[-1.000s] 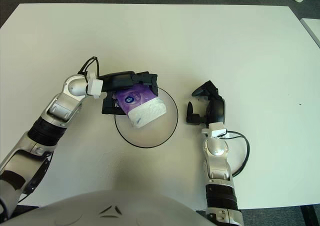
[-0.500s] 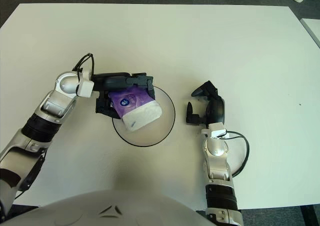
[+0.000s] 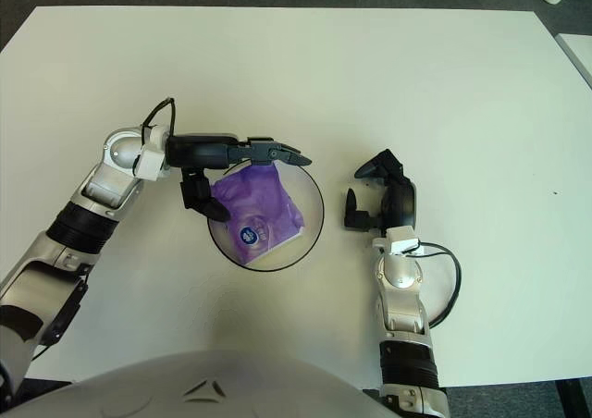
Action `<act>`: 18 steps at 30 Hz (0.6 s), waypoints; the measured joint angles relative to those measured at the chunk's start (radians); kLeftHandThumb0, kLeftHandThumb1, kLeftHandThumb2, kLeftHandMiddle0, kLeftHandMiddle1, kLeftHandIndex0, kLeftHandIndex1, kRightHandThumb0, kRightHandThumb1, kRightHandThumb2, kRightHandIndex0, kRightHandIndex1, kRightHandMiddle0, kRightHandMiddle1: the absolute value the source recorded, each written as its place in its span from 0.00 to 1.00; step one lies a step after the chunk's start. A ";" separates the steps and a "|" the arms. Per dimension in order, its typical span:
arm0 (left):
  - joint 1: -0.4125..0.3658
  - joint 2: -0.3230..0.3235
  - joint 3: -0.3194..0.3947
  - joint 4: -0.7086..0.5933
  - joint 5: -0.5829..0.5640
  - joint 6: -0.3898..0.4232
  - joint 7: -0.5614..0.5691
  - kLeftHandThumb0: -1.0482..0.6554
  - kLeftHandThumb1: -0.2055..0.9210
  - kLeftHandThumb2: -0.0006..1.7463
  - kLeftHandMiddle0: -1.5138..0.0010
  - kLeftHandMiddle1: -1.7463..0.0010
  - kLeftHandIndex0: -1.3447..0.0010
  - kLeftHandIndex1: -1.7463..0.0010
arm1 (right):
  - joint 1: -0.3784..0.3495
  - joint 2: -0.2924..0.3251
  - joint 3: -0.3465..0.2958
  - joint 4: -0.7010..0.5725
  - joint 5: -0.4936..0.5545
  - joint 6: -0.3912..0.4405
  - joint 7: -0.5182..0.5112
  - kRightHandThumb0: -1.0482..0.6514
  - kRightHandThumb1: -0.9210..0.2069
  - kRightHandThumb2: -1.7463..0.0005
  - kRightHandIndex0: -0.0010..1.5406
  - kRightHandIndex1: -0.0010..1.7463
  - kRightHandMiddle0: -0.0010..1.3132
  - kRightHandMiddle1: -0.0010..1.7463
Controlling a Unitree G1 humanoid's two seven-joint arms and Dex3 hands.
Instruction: Put the tissue paper into the plate.
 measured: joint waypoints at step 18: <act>-0.016 -0.034 0.023 0.082 -0.034 -0.101 -0.005 0.06 0.70 0.44 1.00 1.00 1.00 1.00 | -0.001 0.000 0.002 -0.001 -0.008 0.007 -0.012 0.61 0.84 0.01 0.58 1.00 0.46 1.00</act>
